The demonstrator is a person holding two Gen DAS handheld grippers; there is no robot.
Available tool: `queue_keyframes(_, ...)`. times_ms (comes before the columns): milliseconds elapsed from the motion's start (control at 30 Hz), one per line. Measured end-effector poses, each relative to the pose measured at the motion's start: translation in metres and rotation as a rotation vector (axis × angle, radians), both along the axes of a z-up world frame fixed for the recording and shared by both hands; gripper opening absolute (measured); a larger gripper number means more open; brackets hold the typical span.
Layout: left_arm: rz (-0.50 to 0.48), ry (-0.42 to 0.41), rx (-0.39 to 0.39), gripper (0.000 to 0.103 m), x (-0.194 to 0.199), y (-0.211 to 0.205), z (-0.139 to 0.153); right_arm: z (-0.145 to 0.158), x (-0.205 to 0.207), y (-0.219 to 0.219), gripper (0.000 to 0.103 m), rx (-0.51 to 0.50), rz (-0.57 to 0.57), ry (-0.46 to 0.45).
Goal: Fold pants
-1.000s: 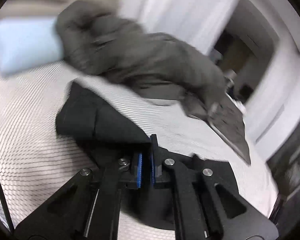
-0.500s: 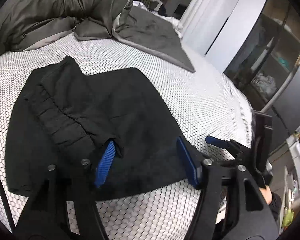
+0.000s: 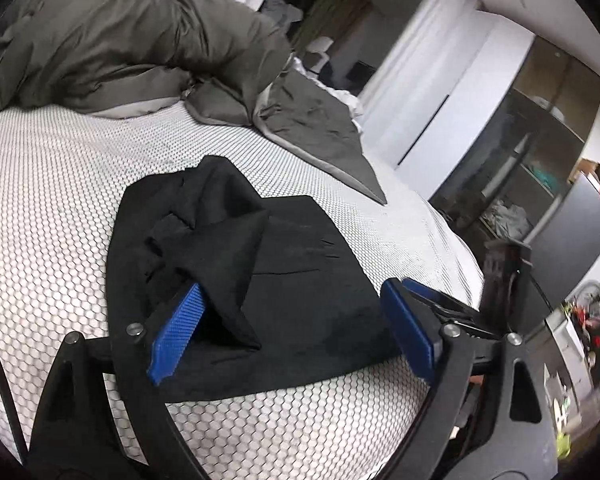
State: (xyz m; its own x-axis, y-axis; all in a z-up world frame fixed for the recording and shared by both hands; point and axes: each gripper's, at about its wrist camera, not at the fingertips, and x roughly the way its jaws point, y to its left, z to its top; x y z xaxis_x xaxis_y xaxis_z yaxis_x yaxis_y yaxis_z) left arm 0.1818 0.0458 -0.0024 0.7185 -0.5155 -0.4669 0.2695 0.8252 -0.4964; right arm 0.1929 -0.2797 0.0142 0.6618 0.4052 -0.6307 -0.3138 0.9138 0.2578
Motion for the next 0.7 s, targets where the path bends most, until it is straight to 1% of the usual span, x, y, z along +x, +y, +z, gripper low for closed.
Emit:
queue_keyframes(133, 0.032, 0.026, -0.016, 0.087, -0.007, 0.022, -0.006, 0.0, -0.005, 0.052, 0.099, -0.073, 0.119, -0.026)
queue_keyframes(233, 0.109, 0.053, -0.015, 0.089, -0.014, 0.049, -0.018, -0.004, -0.013, 0.089, 0.099, -0.129, 0.202, -0.046)
queue_keyframes(333, 0.178, 0.133, 0.018, 0.089, -0.002, 0.064, -0.045, -0.009, -0.02, 0.119, 0.1, -0.202, 0.251, -0.08)
queue_keyframes(433, 0.206, 0.227, 0.077, 0.089, 0.012, 0.069, -0.071, -0.021, -0.023, 0.146, 0.1, -0.361, 0.25, -0.108)
queue_keyframes(500, 0.218, 0.273, 0.134, 0.089, 0.021, 0.066, -0.082, -0.033, -0.015, 0.154, 0.099, -0.449, 0.207, -0.091)
queue_keyframes(533, 0.217, 0.289, 0.167, 0.089, 0.025, 0.063, -0.087, -0.036, -0.01, 0.153, 0.1, -0.455, 0.179, -0.077)
queue_keyframes(567, 0.212, 0.29, 0.193, 0.089, 0.027, 0.06, -0.09, -0.036, -0.007, 0.147, 0.1, -0.445, 0.142, -0.065)
queue_keyframes(600, 0.21, 0.283, 0.215, 0.089, 0.029, 0.058, -0.091, -0.032, -0.002, 0.135, 0.1, -0.426, 0.053, -0.061)
queue_keyframes(633, 0.207, 0.275, 0.23, 0.09, 0.029, 0.057, -0.092, -0.028, 0.0, 0.124, 0.1, -0.409, -0.008, -0.065)
queue_keyframes(700, 0.206, 0.272, 0.242, 0.09, 0.03, 0.056, -0.092, -0.018, 0.004, 0.087, 0.1, -0.328, -0.144, -0.052)
